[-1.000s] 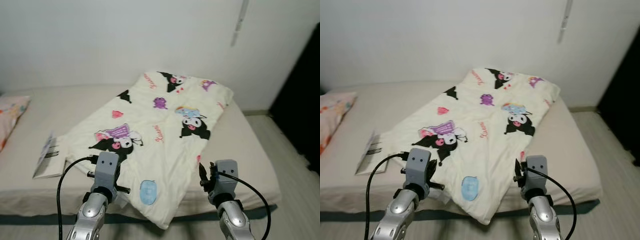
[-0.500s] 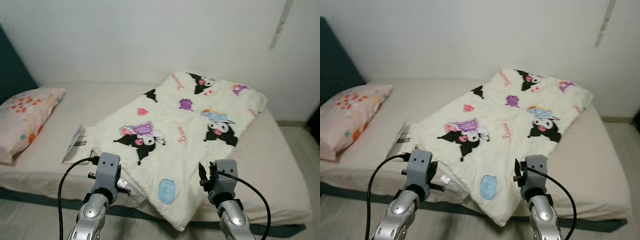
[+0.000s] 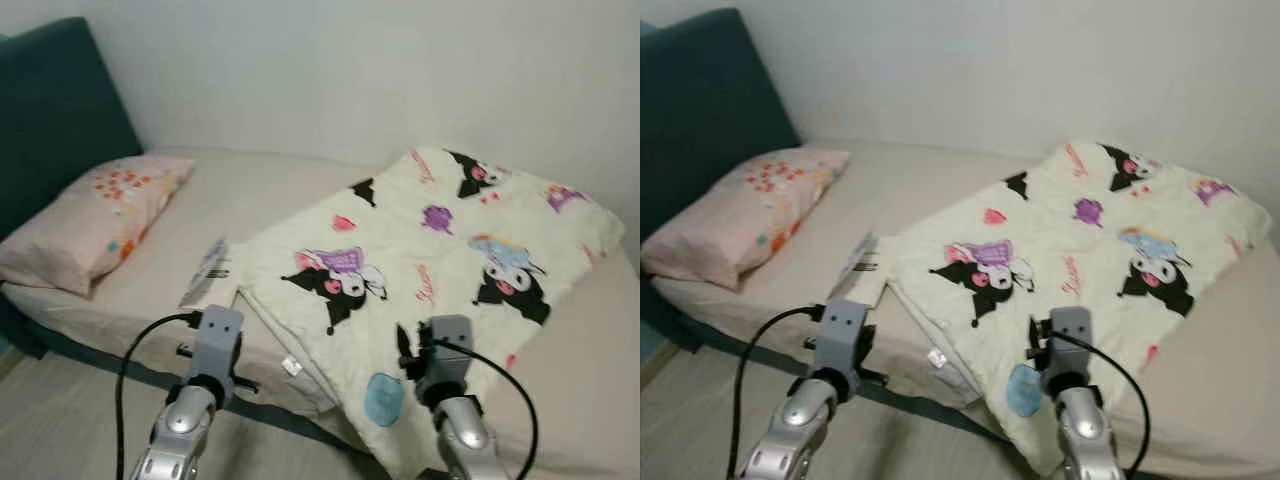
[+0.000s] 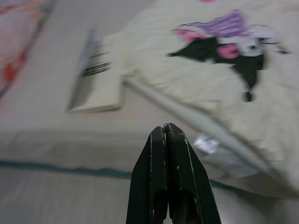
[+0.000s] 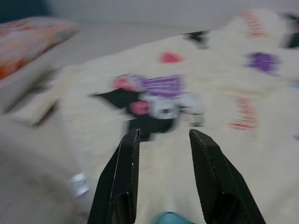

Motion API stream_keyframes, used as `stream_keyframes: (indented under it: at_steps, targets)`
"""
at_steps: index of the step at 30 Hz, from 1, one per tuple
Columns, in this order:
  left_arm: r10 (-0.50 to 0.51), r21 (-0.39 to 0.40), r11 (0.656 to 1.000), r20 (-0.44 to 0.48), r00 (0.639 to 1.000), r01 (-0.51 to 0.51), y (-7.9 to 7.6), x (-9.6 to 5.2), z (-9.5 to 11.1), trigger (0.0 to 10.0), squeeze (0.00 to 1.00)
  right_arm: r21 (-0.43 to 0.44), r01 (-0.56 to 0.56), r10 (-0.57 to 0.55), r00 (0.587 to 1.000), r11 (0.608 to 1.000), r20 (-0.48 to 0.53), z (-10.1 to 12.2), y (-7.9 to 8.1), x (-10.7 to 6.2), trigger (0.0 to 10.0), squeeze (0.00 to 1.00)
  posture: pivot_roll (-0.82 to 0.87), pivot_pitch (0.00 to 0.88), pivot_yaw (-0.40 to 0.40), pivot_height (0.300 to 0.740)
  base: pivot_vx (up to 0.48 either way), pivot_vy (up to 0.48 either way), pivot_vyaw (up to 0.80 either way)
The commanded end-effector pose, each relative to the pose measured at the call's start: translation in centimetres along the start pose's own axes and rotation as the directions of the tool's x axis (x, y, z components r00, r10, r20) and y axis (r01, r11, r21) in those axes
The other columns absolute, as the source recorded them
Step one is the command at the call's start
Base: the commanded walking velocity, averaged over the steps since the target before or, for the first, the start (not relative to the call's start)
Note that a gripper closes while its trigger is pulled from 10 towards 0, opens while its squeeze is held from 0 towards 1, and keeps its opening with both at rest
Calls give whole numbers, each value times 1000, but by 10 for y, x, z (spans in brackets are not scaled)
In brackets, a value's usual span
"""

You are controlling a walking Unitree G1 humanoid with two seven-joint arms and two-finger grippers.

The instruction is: Clean up the room

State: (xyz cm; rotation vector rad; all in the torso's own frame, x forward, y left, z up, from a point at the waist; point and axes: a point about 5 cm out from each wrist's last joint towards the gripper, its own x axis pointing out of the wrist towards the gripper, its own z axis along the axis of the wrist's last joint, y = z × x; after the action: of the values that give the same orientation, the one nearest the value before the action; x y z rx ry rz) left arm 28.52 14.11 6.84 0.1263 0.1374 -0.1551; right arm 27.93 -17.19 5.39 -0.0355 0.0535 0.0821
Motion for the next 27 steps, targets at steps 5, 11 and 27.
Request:
stream_keyframes:
  at_steps: [5,11,27]
  targets:
    - [-15,2,1000,-59,998,15,0,-6,-11,10000,0,35,25,-24,999,999,-22,-4,-1,-2,10000,0,-81,130,43,740,0,0,480]
    - [-28,10,1000,-69,997,28,-1,-6,-11,10000,0,21,20,-20,1000,1000,-25,-4,0,-1,10000,0,-82,134,44,740,0,0,0]
    - [-49,1,999,-89,995,49,-6,-4,-10,10000,0,34,24,-23,999,999,-30,-5,-1,-2,10000,0,-85,139,46,740,0,-184,0]
